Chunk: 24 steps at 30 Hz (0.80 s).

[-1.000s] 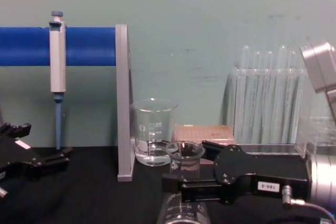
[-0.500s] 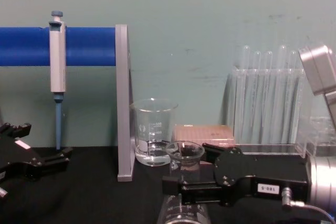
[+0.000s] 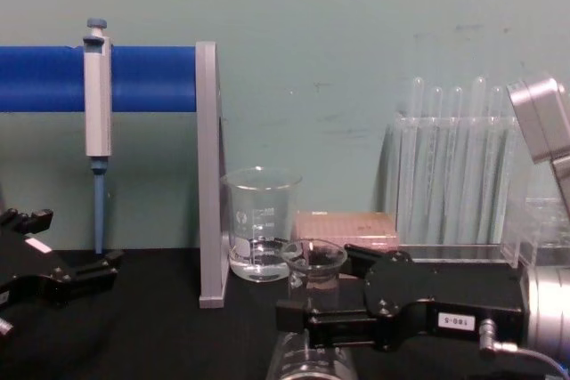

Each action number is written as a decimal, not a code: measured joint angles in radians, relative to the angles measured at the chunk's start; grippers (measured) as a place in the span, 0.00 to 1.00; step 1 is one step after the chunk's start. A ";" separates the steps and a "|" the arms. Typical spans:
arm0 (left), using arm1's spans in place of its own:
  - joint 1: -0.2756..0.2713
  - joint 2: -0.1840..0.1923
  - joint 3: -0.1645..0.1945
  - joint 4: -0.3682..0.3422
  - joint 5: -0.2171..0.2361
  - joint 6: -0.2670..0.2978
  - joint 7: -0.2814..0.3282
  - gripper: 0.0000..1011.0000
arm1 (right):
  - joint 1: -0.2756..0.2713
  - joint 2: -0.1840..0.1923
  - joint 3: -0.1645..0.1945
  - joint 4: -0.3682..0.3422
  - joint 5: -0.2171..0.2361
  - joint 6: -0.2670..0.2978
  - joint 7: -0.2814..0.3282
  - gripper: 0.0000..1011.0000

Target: Grasp the erlenmeyer flask with one hand, shake it three times, then place it back.

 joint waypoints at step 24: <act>0.000 0.000 0.000 0.000 0.000 0.000 0.000 0.99 | 0.000 0.000 0.000 0.000 0.001 0.001 0.001 0.93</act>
